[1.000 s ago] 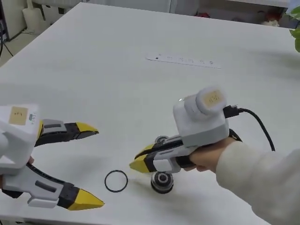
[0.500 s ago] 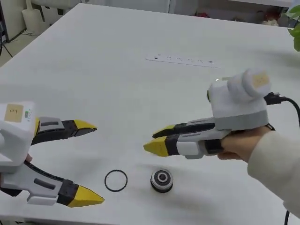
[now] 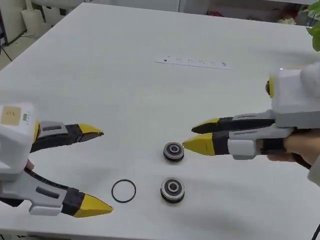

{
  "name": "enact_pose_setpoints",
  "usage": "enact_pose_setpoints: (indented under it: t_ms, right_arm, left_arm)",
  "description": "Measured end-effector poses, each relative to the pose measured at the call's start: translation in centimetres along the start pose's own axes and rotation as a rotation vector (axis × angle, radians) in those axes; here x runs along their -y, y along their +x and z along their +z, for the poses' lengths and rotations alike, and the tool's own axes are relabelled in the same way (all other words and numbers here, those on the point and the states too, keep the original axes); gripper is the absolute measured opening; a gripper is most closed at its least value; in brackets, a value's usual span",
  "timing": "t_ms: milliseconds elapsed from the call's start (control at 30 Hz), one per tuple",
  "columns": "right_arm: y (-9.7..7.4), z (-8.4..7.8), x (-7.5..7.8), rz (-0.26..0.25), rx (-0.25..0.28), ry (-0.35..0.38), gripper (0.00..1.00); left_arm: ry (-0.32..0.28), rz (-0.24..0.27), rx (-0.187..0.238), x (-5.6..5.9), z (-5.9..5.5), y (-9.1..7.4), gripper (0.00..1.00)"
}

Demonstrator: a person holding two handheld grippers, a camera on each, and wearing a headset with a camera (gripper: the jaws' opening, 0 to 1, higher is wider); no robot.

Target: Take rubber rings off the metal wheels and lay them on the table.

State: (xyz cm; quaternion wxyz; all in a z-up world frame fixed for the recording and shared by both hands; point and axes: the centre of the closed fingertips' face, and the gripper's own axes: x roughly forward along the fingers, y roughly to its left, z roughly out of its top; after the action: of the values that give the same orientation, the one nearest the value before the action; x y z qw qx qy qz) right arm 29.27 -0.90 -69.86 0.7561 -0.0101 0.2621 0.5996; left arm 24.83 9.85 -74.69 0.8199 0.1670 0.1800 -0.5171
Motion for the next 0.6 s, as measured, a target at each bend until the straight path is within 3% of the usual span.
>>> enact_pose_setpoints:
  t_ms: [233,600]
  right_arm:
    - [-0.9,-0.1,-0.3,0.008,0.022,-0.028,0.33]
    - [-0.9,-2.1,0.1,0.005,-0.009,-0.037,0.33]
  left_arm:
    - [-0.003,0.004,0.013,-0.2,0.8,0.0,0.86]
    - [0.016,0.009,0.059,-0.5,3.6,-0.1,0.86]
